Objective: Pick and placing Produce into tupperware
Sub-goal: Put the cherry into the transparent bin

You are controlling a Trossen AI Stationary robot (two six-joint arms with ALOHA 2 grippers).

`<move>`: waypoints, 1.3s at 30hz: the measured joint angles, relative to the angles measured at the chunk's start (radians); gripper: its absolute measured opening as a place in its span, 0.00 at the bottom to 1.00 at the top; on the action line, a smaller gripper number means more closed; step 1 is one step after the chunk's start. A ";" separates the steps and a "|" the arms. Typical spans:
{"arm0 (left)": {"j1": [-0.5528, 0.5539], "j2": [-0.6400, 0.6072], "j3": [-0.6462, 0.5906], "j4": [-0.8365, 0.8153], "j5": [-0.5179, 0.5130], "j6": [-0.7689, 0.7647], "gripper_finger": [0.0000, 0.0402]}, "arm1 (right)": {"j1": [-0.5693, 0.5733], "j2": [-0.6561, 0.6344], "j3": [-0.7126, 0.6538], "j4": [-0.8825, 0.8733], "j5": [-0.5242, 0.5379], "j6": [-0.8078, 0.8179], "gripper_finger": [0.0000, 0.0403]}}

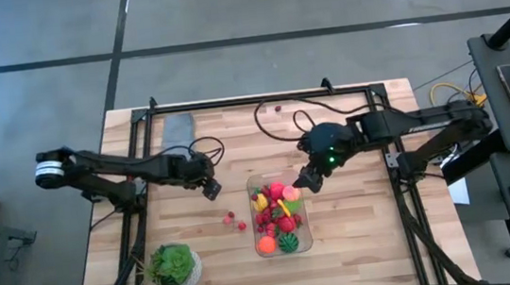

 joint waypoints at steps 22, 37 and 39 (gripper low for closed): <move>0.032 0.215 0.054 0.017 0.004 0.030 0.56 | 0.001 -0.014 0.000 0.008 -0.002 -0.001 0.58; 0.032 0.191 0.052 0.031 0.028 0.027 0.20 | 0.000 -0.014 0.000 0.008 -0.002 0.000 0.58; 0.032 0.191 0.052 0.029 0.034 0.029 0.17 | 0.000 -0.014 0.000 0.008 -0.002 0.000 0.58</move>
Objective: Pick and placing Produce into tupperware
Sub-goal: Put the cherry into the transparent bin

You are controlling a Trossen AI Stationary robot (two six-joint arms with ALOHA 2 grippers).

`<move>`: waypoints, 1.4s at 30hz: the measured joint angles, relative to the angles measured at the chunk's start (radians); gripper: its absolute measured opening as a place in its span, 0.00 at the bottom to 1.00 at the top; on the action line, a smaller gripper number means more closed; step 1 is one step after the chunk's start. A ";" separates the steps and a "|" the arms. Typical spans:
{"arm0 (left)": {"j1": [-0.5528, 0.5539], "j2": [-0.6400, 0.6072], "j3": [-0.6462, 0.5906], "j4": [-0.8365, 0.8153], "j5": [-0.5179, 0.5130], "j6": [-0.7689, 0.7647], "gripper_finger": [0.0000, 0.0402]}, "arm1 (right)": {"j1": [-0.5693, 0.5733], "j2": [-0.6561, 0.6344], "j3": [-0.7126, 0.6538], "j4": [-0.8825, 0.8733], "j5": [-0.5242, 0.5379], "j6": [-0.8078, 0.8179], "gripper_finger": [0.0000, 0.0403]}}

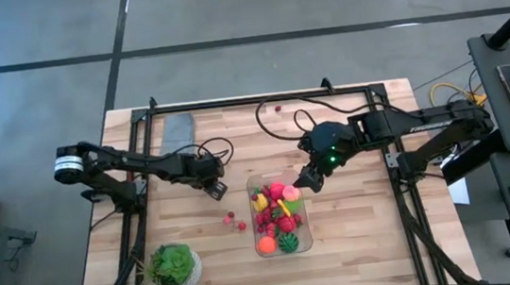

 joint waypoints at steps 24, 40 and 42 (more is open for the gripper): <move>-0.151 -0.123 0.209 0.439 0.392 0.389 0.12 | -0.007 -0.067 0.000 -0.097 -0.003 -0.011 0.58; -0.153 0.072 0.361 0.424 0.491 0.181 0.54 | -0.006 -0.178 0.000 -0.102 -0.001 -0.008 0.58; -0.142 0.046 0.359 0.309 0.492 0.166 0.58 | -0.006 -0.181 0.000 -0.107 -0.001 -0.016 0.58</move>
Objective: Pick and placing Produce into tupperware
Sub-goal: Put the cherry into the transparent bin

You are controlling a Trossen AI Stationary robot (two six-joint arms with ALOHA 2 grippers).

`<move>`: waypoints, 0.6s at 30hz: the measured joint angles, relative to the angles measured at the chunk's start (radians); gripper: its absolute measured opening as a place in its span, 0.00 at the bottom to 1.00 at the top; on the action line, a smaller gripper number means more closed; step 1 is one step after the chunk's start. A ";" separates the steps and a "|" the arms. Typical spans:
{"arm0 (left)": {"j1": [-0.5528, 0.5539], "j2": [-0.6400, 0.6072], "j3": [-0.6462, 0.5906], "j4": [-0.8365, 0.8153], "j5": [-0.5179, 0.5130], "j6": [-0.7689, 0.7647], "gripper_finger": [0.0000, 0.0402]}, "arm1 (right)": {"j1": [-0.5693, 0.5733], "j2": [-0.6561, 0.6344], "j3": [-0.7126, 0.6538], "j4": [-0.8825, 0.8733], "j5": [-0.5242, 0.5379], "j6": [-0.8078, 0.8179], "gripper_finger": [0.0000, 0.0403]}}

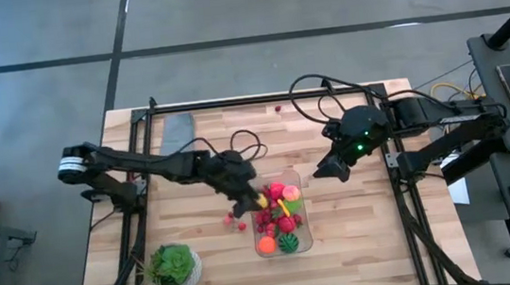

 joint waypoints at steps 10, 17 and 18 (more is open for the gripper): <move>0.019 -0.271 -0.018 -0.611 -0.448 -0.124 0.59 | -0.009 0.000 0.000 -0.048 0.016 -0.051 0.58; -0.039 -0.283 -0.116 -0.591 -0.287 -0.092 0.59 | -0.009 0.000 0.000 -0.060 0.095 -0.071 0.58; -0.057 -0.271 -0.126 -0.593 -0.276 -0.065 0.59 | -0.009 0.000 0.000 -0.060 0.101 -0.073 0.58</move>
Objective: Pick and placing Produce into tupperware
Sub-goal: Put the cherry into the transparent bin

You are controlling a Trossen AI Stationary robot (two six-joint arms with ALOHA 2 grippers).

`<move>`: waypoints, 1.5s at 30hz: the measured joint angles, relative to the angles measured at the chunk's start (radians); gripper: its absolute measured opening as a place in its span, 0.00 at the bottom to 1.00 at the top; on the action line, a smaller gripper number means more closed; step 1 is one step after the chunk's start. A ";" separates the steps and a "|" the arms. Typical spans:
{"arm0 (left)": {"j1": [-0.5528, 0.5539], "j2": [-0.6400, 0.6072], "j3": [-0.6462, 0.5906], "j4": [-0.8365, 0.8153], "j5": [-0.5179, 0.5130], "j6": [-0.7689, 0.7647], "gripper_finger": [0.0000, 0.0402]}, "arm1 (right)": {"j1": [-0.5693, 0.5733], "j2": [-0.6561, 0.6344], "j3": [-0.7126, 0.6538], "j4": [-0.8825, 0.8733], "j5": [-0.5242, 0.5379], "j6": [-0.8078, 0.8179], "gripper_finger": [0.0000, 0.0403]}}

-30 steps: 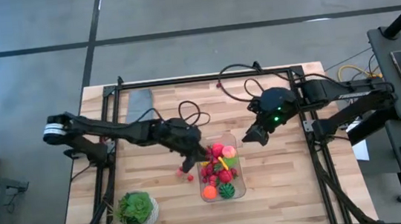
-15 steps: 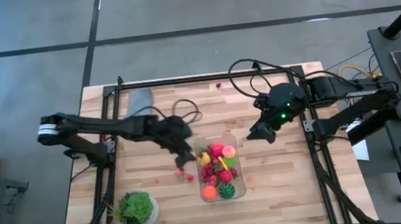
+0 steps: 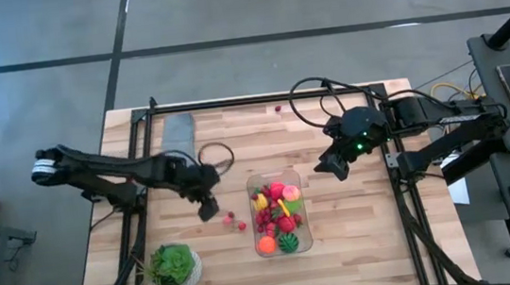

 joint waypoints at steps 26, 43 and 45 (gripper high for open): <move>-0.142 -0.028 -0.028 0.055 -0.110 0.031 0.59 | -0.275 0.115 0.001 -0.131 0.168 0.191 0.57; -0.099 -0.324 -0.061 -0.067 -0.408 0.011 0.59 | -0.756 0.808 0.269 0.155 -0.207 -0.061 0.55; -0.087 -0.334 -0.068 -0.068 -0.430 0.043 0.59 | -0.758 0.878 0.351 0.139 -0.210 -0.062 0.54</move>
